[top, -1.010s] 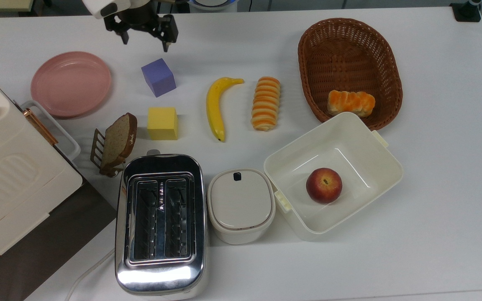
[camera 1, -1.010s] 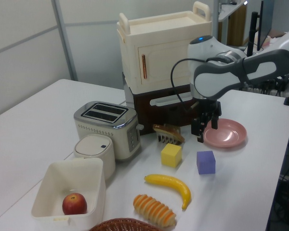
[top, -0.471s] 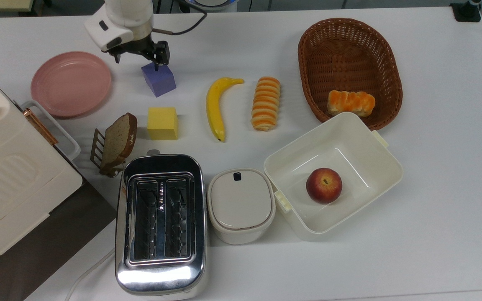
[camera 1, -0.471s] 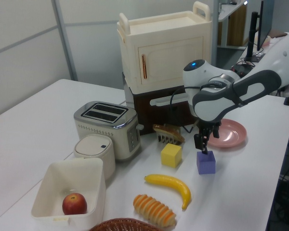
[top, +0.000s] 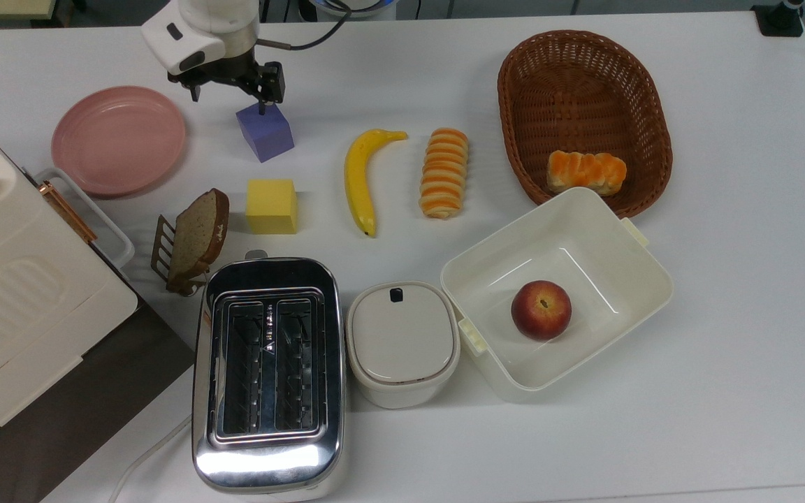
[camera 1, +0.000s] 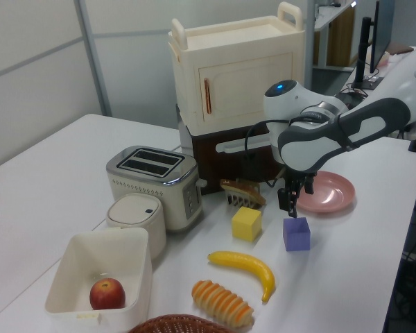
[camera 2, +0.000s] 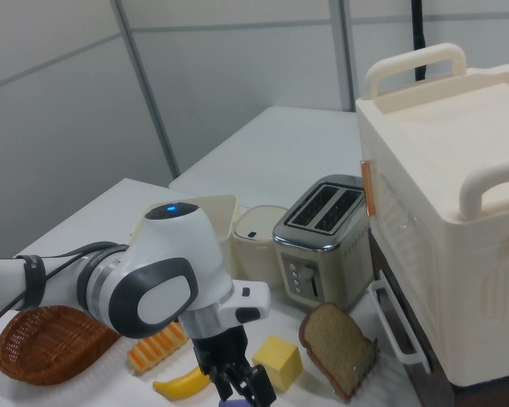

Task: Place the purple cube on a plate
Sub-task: 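Lower the gripper and close it on the purple cube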

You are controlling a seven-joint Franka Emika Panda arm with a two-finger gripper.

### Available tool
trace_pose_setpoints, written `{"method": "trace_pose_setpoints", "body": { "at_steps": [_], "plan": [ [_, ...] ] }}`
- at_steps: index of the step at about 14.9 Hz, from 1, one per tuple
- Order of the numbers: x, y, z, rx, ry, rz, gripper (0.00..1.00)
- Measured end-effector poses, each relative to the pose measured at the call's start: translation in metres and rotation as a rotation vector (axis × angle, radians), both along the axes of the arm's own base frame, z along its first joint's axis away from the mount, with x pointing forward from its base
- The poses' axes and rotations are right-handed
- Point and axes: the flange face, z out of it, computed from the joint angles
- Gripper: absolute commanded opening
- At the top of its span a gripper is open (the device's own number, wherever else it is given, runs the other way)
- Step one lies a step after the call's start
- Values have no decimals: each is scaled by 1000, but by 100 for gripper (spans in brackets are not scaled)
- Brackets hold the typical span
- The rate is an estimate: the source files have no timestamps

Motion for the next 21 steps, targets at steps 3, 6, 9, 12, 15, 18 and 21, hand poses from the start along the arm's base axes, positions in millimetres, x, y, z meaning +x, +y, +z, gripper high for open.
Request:
{"method": "trace_pose_setpoints", "body": {
  "at_steps": [3,6,9,12,15,18,21],
  "plan": [
    [2,21,-3,1,16,39,100],
    [-1,41,-12,4,57,72,100],
    [-4,42,-23,7,81,75,100],
    [-3,41,-36,-6,110,87,100],
    [-1,39,-45,-16,117,97,100],
    [0,37,-46,-34,116,113,100],
    [2,35,-49,-49,106,127,100]
  ]
}}
